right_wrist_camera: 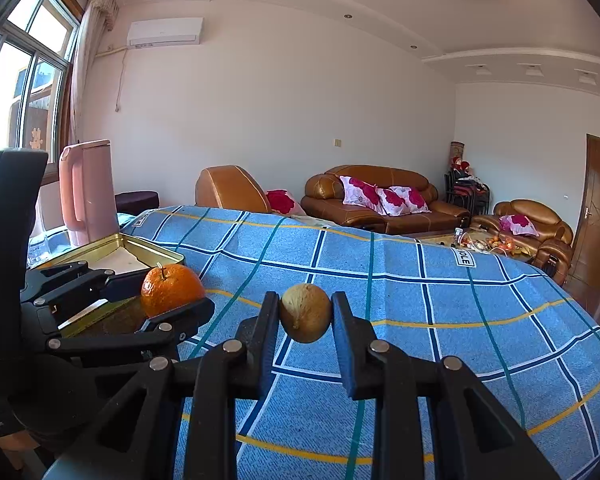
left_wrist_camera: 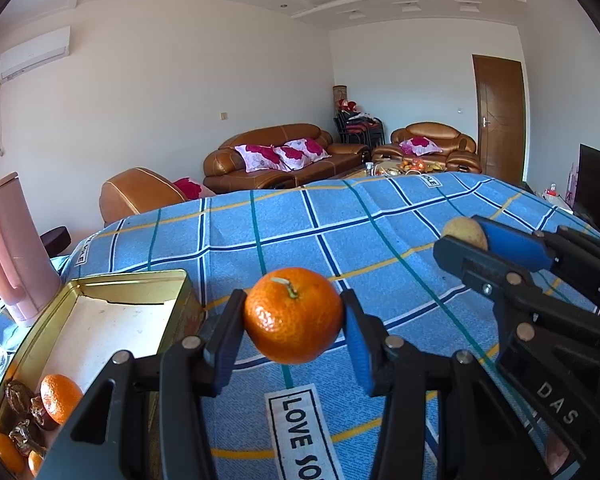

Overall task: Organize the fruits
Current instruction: 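Carry the orange and brown fruit with both tools over the tin tray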

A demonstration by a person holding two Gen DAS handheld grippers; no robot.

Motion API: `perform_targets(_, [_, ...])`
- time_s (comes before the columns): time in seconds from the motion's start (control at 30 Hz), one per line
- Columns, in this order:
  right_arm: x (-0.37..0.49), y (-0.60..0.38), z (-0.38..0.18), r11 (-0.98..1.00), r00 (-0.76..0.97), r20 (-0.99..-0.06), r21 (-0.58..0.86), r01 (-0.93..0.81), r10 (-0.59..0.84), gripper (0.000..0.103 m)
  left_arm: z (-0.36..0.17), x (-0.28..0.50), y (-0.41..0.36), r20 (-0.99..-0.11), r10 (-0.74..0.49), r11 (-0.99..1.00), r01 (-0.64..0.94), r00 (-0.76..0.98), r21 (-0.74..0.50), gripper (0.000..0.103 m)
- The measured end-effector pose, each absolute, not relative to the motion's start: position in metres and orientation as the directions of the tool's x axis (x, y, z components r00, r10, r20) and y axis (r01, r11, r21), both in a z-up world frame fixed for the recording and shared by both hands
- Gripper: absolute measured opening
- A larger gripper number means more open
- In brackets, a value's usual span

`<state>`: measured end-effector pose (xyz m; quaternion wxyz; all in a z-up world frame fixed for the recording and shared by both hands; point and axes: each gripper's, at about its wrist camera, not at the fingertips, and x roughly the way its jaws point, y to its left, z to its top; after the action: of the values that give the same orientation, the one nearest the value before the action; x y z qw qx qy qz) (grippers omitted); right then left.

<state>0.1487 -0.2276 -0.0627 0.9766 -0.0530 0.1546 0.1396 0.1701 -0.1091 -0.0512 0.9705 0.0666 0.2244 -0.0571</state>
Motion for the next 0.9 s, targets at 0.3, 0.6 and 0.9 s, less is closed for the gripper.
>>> perform_targets(0.3, [0.14,-0.219,-0.061,0.947,0.907,-0.312,-0.063,-0.316,0.282,0.028,-0.049,0.155,-0.096,-0.423,-0.075,0.987,0.127,0.903,0.097,0.049])
perform_targets(0.6, [0.134,-0.213,-0.063,0.942,0.896,-0.321,-0.033,-0.335,0.307,0.028,-0.046,0.139,-0.078,-0.394,-0.065,0.989,0.111,0.917,0.093,0.049])
perform_targets(0.9, [0.125,-0.199,-0.064,0.93,0.884,-0.324,-0.033,-0.367,0.338,0.028,-0.046,0.13,-0.06,-0.387,-0.047,0.993,0.085,0.921,0.082,0.049])
